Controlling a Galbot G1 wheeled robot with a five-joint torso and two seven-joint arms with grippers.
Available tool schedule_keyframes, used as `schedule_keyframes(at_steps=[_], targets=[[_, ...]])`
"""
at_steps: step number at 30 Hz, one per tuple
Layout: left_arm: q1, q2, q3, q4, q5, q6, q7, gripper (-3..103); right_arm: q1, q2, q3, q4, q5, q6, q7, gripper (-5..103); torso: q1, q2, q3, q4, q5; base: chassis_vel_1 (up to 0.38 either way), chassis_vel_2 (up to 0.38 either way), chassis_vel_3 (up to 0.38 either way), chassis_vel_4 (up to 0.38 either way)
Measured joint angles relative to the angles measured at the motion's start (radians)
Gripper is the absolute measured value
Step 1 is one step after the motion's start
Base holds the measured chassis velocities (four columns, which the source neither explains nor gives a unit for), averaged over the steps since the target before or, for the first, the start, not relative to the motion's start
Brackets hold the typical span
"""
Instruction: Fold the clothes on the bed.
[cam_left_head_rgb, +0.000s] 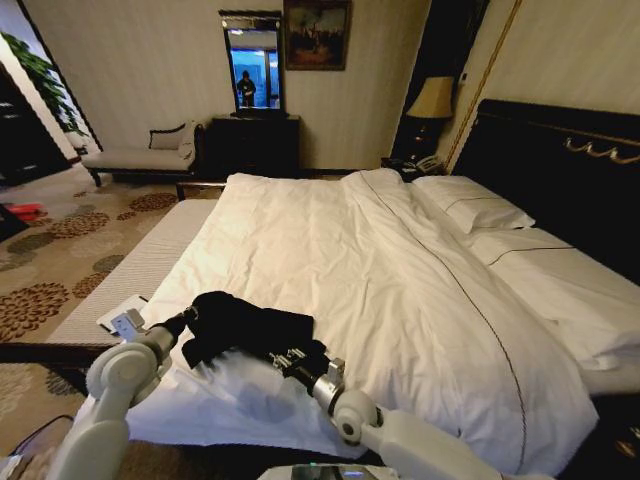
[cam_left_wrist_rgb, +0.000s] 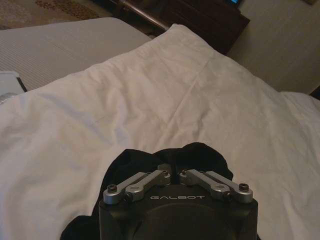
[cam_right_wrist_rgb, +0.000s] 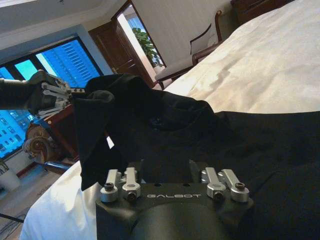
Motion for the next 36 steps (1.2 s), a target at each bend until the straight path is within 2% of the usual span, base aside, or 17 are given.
schedule_keyframes(at_steps=[3, 4, 7, 9, 10, 12, 13, 15, 19, 20, 21, 22, 25, 26, 28, 32, 36], targets=[[0.011, 0.004, -0.005, -0.006, 0.0, 0.002, -0.005, 3, 0.001, 0.0, -0.001, -0.004, -0.001, 0.0, -0.003, 65, 0.0, 0.0, 0.0, 0.0, 0.0, 0.0, 0.0, 0.0, 0.0], [0.011, 0.004, -0.005, -0.006, 0.0, 0.002, -0.005, 3, 0.001, 0.0, -0.001, -0.004, -0.001, 0.0, -0.003, 65, 0.0, 0.0, 0.0, 0.0, 0.0, 0.0, 0.0, 0.0, 0.0], [0.015, 0.004, -0.006, -0.009, 0.0, 0.004, -0.009, 3, -0.005, 0.001, -0.001, -0.009, -0.016, 0.006, -0.013, 55, 0.0, 0.0, 0.0, -0.0001, 0.0, 0.0, 0.0, 0.0, 0.0], [0.016, 0.002, -0.005, -0.01, 0.0, 0.004, -0.01, 3, -0.005, 0.002, 0.01, -0.008, -0.029, 0.014, -0.017, 44, 0.0, 0.0, 0.0, 0.0, 0.0001, 0.0, 0.0, 0.0, 0.0], [0.016, 0.002, -0.005, -0.01, 0.0, 0.004, -0.01, 3, -0.005, 0.002, 0.01, -0.008, -0.029, 0.014, -0.017, 44, 0.0, 0.0, 0.0, 0.0, 0.0001, 0.0, 0.0, 0.0, 0.0], [0.016, 0.0, -0.003, -0.009, 0.002, 0.006, -0.01, 3, 0.004, 0.001, 0.03, 0.001, -0.032, 0.016, -0.012, 31, 0.0, 0.0, 0.0, -0.0002, 0.0001, 0.0, 0.0, 0.0, 0.0], [0.015, -0.001, -0.001, -0.008, 0.003, 0.006, -0.011, 3, 0.011, -0.002, 0.043, 0.005, -0.027, 0.016, -0.006, 35, 0.0, 0.0, 0.0, 0.0, 0.0, 0.0, 0.0, 0.0, 0.0], [0.015, -0.001, 0.0, -0.006, 0.003, 0.006, -0.011, 3, 0.019, -0.005, 0.055, 0.006, -0.021, 0.011, 0.0, 35, 0.0, 0.0, 0.0, 0.0, 0.0, 0.0, 0.0, 0.0, 0.0], [0.009, -0.002, 0.002, 0.001, 0.004, 0.007, -0.012, 3, 0.039, -0.018, 0.088, -0.007, -0.009, -0.068, 0.099, 57, 0.0, 0.0, 0.0, 0.0, 0.0, 0.0, 0.0, 0.0, 0.0], [0.008, -0.002, 0.003, 0.003, 0.004, 0.008, -0.012, 3, 0.039, -0.022, 0.091, -0.011, -0.006, -0.093, 0.121, 57, 0.0, 0.0, 0.0, 0.0, 0.0001, 0.0, 0.0, 0.0, 0.0], [0.006, -0.002, 0.003, 0.005, 0.004, 0.008, -0.012, 3, 0.038, -0.028, 0.092, -0.015, -0.002, -0.112, 0.136, 62, 0.0, 0.0, 0.0, 0.0, 0.0, 0.0, 0.0, 0.0, 0.0], [0.006, -0.002, 0.003, 0.005, 0.004, 0.008, -0.012, 3, 0.038, -0.028, 0.092, -0.015, -0.002, -0.112, 0.136, 62, 0.0, 0.0, 0.0, 0.0, 0.0, 0.0, 0.0, 0.0, 0.0], [0.0, -0.001, 0.004, 0.016, 0.004, 0.009, -0.013, 3, 0.023, -0.04, 0.082, -0.011, 0.021, -0.147, 0.16, 79, 0.0, 0.0, 0.0, -0.0002, 0.0, 0.0, 0.0, 0.0, 0.0], [0.0, -0.001, 0.004, 0.016, 0.004, 0.009, -0.013, 3, 0.023, -0.04, 0.082, -0.011, 0.021, -0.147, 0.16, 79, 0.0, 0.0, 0.0, -0.0002, 0.0, 0.0, 0.0, 0.0, 0.0], [-0.002, -0.001, 0.005, 0.021, 0.004, 0.009, -0.013, 3, 0.017, -0.042, 0.073, -0.006, 0.027, -0.154, 0.166, 90, 0.0, 0.0, 0.0, -0.0002, 0.0, 0.0, 0.0, 0.0, 0.0], [-0.004, 0.0, 0.005, 0.027, 0.005, 0.01, -0.013, 3, 0.017, -0.042, 0.054, -0.005, 0.026, -0.156, 0.167, 98, 0.0, 0.0, 0.0, -0.0001, 0.0, 0.0, 0.0, 0.0, 0.0], [-0.006, 0.003, 0.005, 0.035, 0.005, 0.01, -0.013, 3, 0.017, -0.041, 0.038, -0.005, 0.023, -0.154, 0.161, 100, 0.0, 0.0, 0.0, -0.0001, 0.0, 0.0, 0.0, 0.0, 0.0]])
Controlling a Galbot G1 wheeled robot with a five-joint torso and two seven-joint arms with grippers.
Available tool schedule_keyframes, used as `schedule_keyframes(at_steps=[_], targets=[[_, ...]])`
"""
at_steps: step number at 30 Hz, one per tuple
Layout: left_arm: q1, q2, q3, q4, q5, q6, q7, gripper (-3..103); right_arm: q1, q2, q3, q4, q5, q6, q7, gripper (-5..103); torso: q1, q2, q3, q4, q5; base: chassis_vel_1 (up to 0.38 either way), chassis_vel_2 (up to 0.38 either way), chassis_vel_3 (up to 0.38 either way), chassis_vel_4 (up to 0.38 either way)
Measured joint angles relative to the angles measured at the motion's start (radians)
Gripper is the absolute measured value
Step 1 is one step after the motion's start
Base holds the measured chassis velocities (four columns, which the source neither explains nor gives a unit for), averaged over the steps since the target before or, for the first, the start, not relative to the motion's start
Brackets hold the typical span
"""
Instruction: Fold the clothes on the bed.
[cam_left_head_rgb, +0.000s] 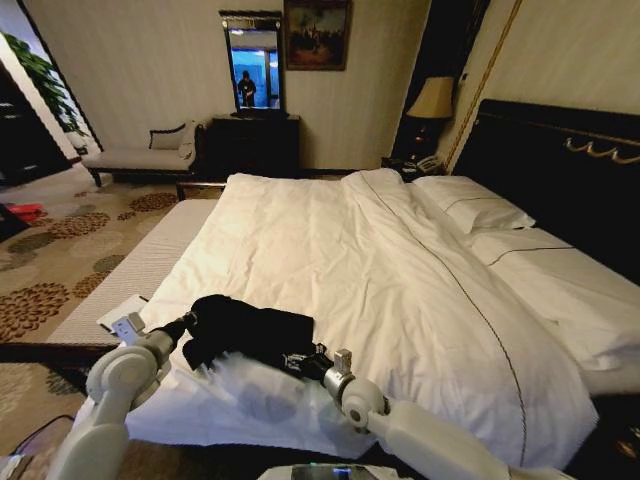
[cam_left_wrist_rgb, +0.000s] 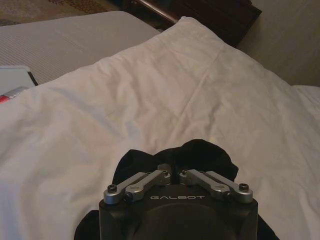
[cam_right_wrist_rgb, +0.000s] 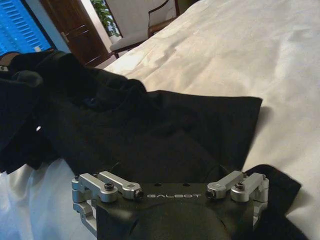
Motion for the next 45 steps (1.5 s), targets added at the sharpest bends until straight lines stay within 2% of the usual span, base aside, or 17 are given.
schedule_keyframes(at_steps=[2, 7, 8, 13, 16, 19, 20, 23, 25, 26, 29, 31, 34, 37, 41, 42, 45], targets=[[-0.001, 0.001, 0.0, 0.002, 0.0, 0.0, 0.0, 3, 0.0, 0.0, -0.004, 0.0, -0.003, 0.002, -0.005, 103, 0.0, 0.0, 0.0, 0.0001, 0.0, 0.0, 0.0, 0.0, 0.0], [-0.008, 0.005, -0.001, 0.012, 0.0, 0.0, 0.0, 3, -0.001, 0.003, -0.015, -0.008, -0.011, 0.015, -0.026, 84, 0.0, 0.0, 0.0, 0.0, -0.0001, 0.0, 0.0, 0.0, 0.0], [-0.009, 0.005, 0.0, 0.013, 0.0, 0.001, 0.0, 3, -0.001, 0.004, -0.015, -0.01, -0.011, 0.02, -0.029, 84, 0.0, 0.0, 0.0, 0.0, 0.0, 0.0, 0.0, 0.0, 0.0], [-0.011, 0.006, 0.002, 0.02, 0.0, 0.001, 0.0, 3, 0.002, 0.012, -0.014, -0.018, -0.011, 0.048, -0.04, 62, 0.0, 0.0, 0.0, 0.0, -0.0001, 0.0, 0.0, 0.0, 0.0], [-0.012, 0.006, 0.003, 0.021, 0.001, 0.001, 0.001, 3, 0.006, 0.015, -0.011, -0.02, -0.008, 0.055, -0.042, 57, 0.0, 0.0, 0.0, 0.0001, -0.0001, 0.0, 0.0, 0.0, 0.0], [-0.015, 0.008, 0.004, 0.023, 0.001, 0.001, 0.001, 3, 0.009, 0.016, -0.011, -0.022, -0.005, 0.061, -0.047, 40, 0.0, 0.0, 0.0, 0.0001, -0.0001, 0.0, 0.0, 0.0, 0.0], [-0.015, 0.008, 0.004, 0.023, 0.001, 0.001, 0.001, 3, 0.009, 0.016, -0.011, -0.022, -0.005, 0.061, -0.047, 40, 0.0, 0.0, 0.0, 0.0001, -0.0001, 0.0, 0.0, 0.0, 0.0], [-0.017, 0.012, 0.004, 0.024, 0.001, 0.001, 0.001, 3, 0.008, 0.015, -0.011, -0.023, -0.005, 0.067, -0.052, 30, 0.0, 0.0, 0.0, 0.0001, 0.0, 0.0, 0.0, 0.0, 0.0], [-0.018, 0.014, 0.002, 0.024, 0.001, 0.001, 0.001, 3, 0.005, 0.013, -0.011, -0.024, -0.006, 0.082, -0.067, 18, 0.0, 0.0, 0.0, 0.0001, 0.0, 0.0, 0.0, 0.0, 0.0], [-0.018, 0.014, 0.002, 0.024, 0.001, 0.001, 0.001, 3, 0.005, 0.013, -0.011, -0.024, -0.006, 0.082, -0.067, 18, 0.0, 0.0, 0.0, 0.0001, 0.0, 0.0, 0.0, 0.0, 0.0], [-0.019, 0.015, -0.004, 0.021, 0.001, 0.001, 0.003, 3, -0.003, 0.01, 0.007, -0.009, -0.011, 0.129, -0.115, 3, 0.0, 0.0, 0.0, 0.0001, -0.0001, 0.0, 0.0, 0.0, 0.0], [-0.019, 0.016, -0.008, 0.013, 0.0, 0.001, 0.008, 3, -0.007, 0.009, 0.021, 0.002, -0.012, 0.149, -0.137, 3, 0.0, 0.0, 0.0, 0.0001, -0.0001, 0.0, 0.0, 0.0, 0.0], [-0.014, 0.025, -0.024, -0.033, -0.002, -0.002, 0.032, 3, -0.021, 0.007, 0.103, 0.058, 0.004, 0.218, -0.218, 2, 0.0, 0.0, 0.0, 0.0001, 0.0, 0.0, 0.0, 0.0, 0.0], [-0.011, 0.034, -0.04, -0.067, -0.002, -0.007, 0.05, 3, -0.028, 0.005, 0.157, 0.098, 0.026, 0.242, -0.248, 2, 0.0, 0.0, 0.0, 0.0001, 0.0, 0.0, 0.0, 0.0, 0.0], [-0.005, 0.051, -0.089, -0.136, 0.006, -0.047, 0.131, 3, -0.041, -0.017, 0.27, 0.202, 0.077, 0.266, -0.268, 2, 0.0, 0.0, 0.0, 0.0001, 0.0002, 0.0, 0.0, 0.0, 0.0], [-0.005, 0.051, -0.089, -0.136, 0.006, -0.047, 0.131, 3, -0.041, -0.017, 0.27, 0.202, 0.077, 0.266, -0.268, 2, 0.0, 0.0, 0.0, 0.0001, 0.0002, 0.0, 0.0, 0.0, 0.0], [0.006, 0.063, -0.136, -0.184, 0.018, -0.11, 0.214, 3, -0.047, -0.054, 0.36, 0.307, 0.129, 0.272, -0.273, 2, 0.0, 0.0, 0.0, 0.0, 0.0002, 0.0, 0.0, 0.0, 0.0]])
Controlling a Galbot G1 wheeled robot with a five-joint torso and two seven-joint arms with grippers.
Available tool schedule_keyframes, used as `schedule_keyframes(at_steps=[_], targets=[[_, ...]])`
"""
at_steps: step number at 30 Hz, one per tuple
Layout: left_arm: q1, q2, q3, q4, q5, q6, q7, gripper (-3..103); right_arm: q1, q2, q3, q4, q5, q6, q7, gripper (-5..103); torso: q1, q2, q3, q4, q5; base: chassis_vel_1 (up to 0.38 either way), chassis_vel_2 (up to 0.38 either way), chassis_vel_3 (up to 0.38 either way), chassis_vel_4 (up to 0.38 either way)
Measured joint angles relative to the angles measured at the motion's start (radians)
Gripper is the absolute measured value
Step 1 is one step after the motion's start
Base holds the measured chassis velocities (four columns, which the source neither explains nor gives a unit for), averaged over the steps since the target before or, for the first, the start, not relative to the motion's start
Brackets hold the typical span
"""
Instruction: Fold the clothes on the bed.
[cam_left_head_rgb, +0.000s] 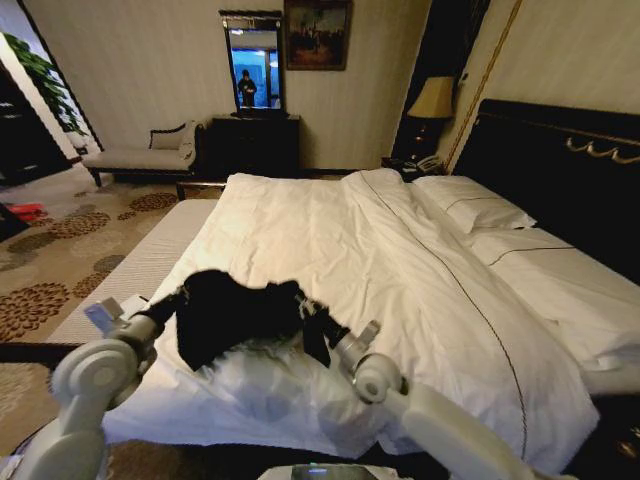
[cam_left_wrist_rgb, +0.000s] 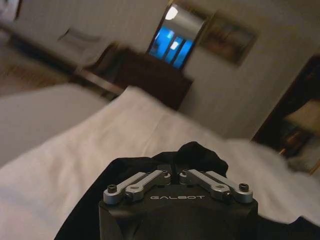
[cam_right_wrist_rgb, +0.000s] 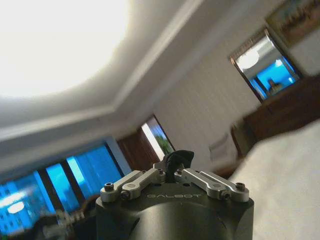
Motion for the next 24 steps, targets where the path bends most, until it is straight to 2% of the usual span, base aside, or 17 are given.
schedule_keyframes(at_steps=[1, 4, 11, 17, 21, 22, 24], targets=[[0.0, 0.0, 0.0, 0.0, 0.0, 0.0, 0.0, 3, 0.0, 0.0, 0.0, 0.0, 0.0, 0.0, 0.0, 2, 0.0, 0.0, 0.0, 0.0, 0.0, 0.0, 0.0, 0.0, 0.0], [0.019, -0.005, -0.018, -0.046, 0.027, -0.052, 0.054, 3, 0.001, -0.04, 0.06, 0.089, 0.053, 0.001, -0.001, 2, 0.0, 0.0, 0.0, 0.0, -0.0001, 0.0, 0.0, 0.0, 0.0], [0.033, -0.026, -0.035, -0.128, 0.04, -0.116, 0.103, 3, 0.003, -0.107, 0.118, 0.206, 0.104, -0.004, 0.003, 2, 0.0, 0.0, 0.0, -0.0001, 0.0, 0.0, 0.0, 0.0, 0.0], [0.046, -0.012, -0.121, -0.174, -0.042, -0.142, 0.117, 3, -0.003, -0.179, 0.223, 0.319, 0.199, -0.021, 0.015, 2, 0.0, 0.0, 0.0, 0.0, 0.0, 0.0, 0.0, 0.0, 0.0], [0.087, 0.01, -0.255, -0.176, -0.11, -0.145, 0.118, 3, -0.027, -0.258, 0.366, 0.411, 0.321, -0.038, 0.044, 2, 0.0, 0.0, 0.0, 0.0, -0.0003, 0.0, 0.0, 0.0, 0.0], [0.087, 0.01, -0.255, -0.176, -0.11, -0.145, 0.118, 3, -0.027, -0.258, 0.366, 0.411, 0.321, -0.038, 0.044, 2, 0.0, 0.0, 0.0, 0.0, -0.0003, 0.0, 0.0, 0.0, 0.0], [0.109, 0.016, -0.323, -0.176, -0.145, -0.145, 0.117, 3, -0.044, -0.288, 0.435, 0.413, 0.361, -0.046, 0.056, 2, 0.0, 0.0, 0.0, 0.0003, -0.0003, 0.0, 0.0, 0.0, 0.0]])
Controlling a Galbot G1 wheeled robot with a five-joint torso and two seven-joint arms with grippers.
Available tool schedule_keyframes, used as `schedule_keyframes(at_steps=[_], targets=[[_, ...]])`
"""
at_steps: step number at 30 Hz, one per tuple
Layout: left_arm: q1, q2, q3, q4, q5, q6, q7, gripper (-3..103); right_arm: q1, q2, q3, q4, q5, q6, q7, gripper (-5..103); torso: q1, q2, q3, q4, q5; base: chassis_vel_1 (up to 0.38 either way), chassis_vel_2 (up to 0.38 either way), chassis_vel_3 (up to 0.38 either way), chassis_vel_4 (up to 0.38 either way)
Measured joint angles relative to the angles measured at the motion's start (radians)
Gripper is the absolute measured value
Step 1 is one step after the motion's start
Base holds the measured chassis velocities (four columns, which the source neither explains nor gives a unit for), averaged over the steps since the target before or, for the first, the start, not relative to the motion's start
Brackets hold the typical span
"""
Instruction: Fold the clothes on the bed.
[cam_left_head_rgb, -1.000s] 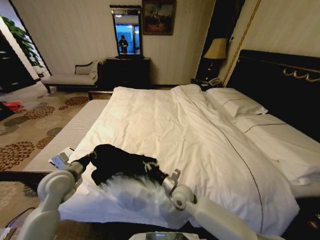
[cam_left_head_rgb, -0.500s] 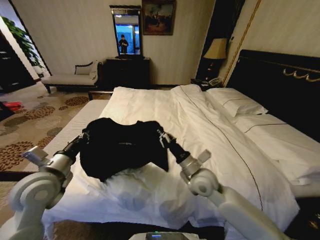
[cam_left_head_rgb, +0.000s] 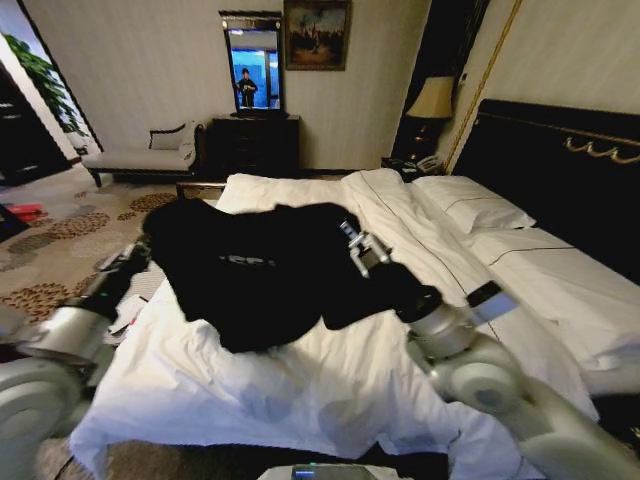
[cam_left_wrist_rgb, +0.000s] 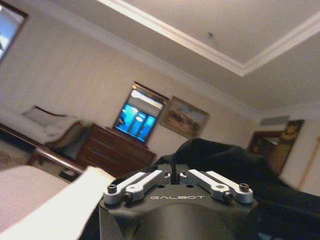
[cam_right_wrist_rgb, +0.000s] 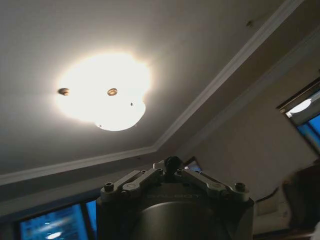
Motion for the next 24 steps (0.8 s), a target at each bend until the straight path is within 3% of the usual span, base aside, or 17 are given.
schedule_keyframes(at_steps=[9, 15, 19, 20, 24], targets=[[0.008, 0.036, -0.127, 0.001, -0.1, 0.0, 0.001, 3, -0.049, -0.081, 0.172, -0.002, 0.026, -0.01, -0.029, 2, 0.0, 0.0, 0.0, -0.0001, 0.0001, 0.0, 0.0, 0.0, 0.0], [-0.024, 0.077, -0.077, 0.005, -0.079, 0.0, -0.003, 3, -0.018, -0.099, 0.169, -0.006, 0.038, -0.011, -0.01, 2, 0.0, 0.0, 0.0, -0.0002, -0.0001, 0.0, 0.0, 0.0, 0.0], [-0.068, 0.196, -0.006, 0.009, -0.008, 0.031, -0.022, 3, 0.031, -0.117, 0.126, -0.009, 0.039, -0.011, -0.004, 2, 0.0, 0.0, 0.0, -0.0003, 0.0, 0.0, 0.0, 0.0, 0.0], [-0.068, 0.196, -0.006, 0.009, -0.008, 0.031, -0.022, 3, 0.031, -0.117, 0.126, -0.009, 0.039, -0.011, -0.004, 2, 0.0, 0.0, 0.0, -0.0003, 0.0, 0.0, 0.0, 0.0, 0.0], [-0.151, 0.336, 0.098, 0.036, -0.005, 0.078, -0.038, 3, 0.089, -0.107, 0.037, -0.048, 0.02, -0.012, -0.004, 2, 0.0, 0.0, 0.0, -0.0004, 0.0002, 0.0, 0.0, 0.0, 0.0]])
